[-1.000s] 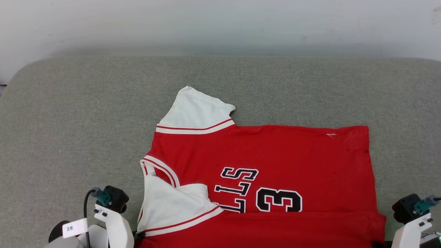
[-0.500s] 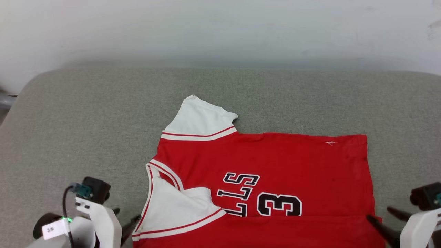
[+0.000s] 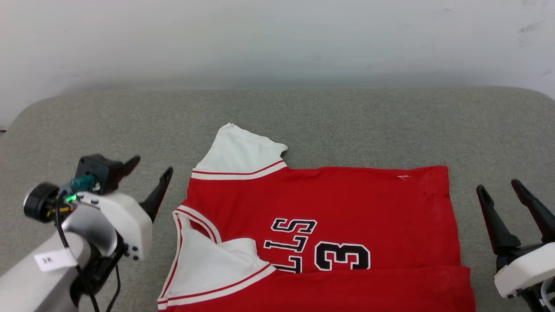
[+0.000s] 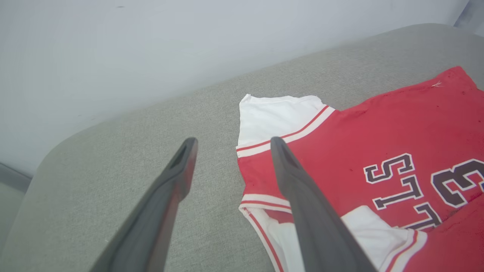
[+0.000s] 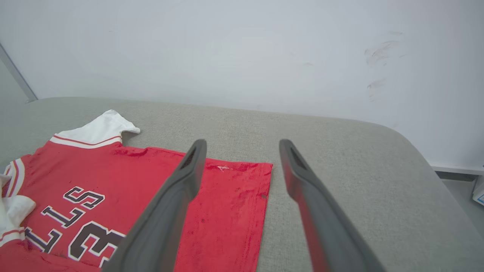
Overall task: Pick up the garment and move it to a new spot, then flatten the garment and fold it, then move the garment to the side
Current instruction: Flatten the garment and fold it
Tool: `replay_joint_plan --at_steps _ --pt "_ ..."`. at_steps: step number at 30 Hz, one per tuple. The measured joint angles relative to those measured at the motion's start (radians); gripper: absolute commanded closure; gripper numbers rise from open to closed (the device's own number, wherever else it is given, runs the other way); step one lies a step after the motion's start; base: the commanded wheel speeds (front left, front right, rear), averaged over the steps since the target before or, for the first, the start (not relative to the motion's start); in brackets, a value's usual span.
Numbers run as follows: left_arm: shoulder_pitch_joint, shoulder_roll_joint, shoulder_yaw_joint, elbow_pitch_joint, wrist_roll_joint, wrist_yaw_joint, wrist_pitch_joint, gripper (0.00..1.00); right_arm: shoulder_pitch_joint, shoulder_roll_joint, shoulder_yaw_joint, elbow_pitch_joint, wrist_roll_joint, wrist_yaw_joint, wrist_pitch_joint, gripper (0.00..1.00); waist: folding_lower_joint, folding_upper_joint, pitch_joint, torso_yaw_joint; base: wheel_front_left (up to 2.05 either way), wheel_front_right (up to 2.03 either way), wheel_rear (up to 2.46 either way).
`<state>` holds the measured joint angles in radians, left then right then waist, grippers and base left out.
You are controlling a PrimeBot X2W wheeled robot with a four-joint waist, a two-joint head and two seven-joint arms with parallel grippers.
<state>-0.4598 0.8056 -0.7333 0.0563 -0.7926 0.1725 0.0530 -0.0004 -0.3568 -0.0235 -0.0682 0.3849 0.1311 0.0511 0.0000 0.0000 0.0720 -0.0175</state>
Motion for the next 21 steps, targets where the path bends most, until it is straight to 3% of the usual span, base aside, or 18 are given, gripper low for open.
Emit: replay_joint_plan --at_steps 3,9,15,18,21 --pt "-0.056 -0.011 0.010 0.011 0.014 -0.008 -0.005 0.00 0.000 0.030 -0.017 -0.030 -0.024 0.000 -0.012 0.00 0.0000 0.0000 0.009 -0.010 0.00 0.00 0.00" --pt "-0.234 -0.042 0.021 0.089 0.011 -0.093 0.056 0.00 0.000 0.083 -0.017 -0.099 -0.063 0.000 -0.017 0.00 0.0000 0.0000 0.056 -0.047 0.00 0.00 0.00" --pt "-0.428 -0.072 0.008 0.222 -0.068 -0.198 0.279 0.00 -0.024 0.109 -0.010 -0.144 -0.078 0.000 -0.021 0.00 0.0000 0.0000 0.132 -0.089 0.00 0.00 0.00" --pt "-0.503 -0.079 -0.017 0.277 -0.116 -0.232 0.453 0.00 -0.042 0.116 -0.003 -0.156 -0.078 0.000 -0.024 0.00 0.0001 0.0000 0.179 -0.111 0.00 0.00 0.00" --pt "-0.605 -0.091 -0.026 0.316 -0.128 -0.238 0.568 0.00 -0.065 0.120 0.003 -0.160 -0.076 0.000 -0.032 0.00 0.0001 0.0000 0.231 -0.132 0.00 0.00 0.00"
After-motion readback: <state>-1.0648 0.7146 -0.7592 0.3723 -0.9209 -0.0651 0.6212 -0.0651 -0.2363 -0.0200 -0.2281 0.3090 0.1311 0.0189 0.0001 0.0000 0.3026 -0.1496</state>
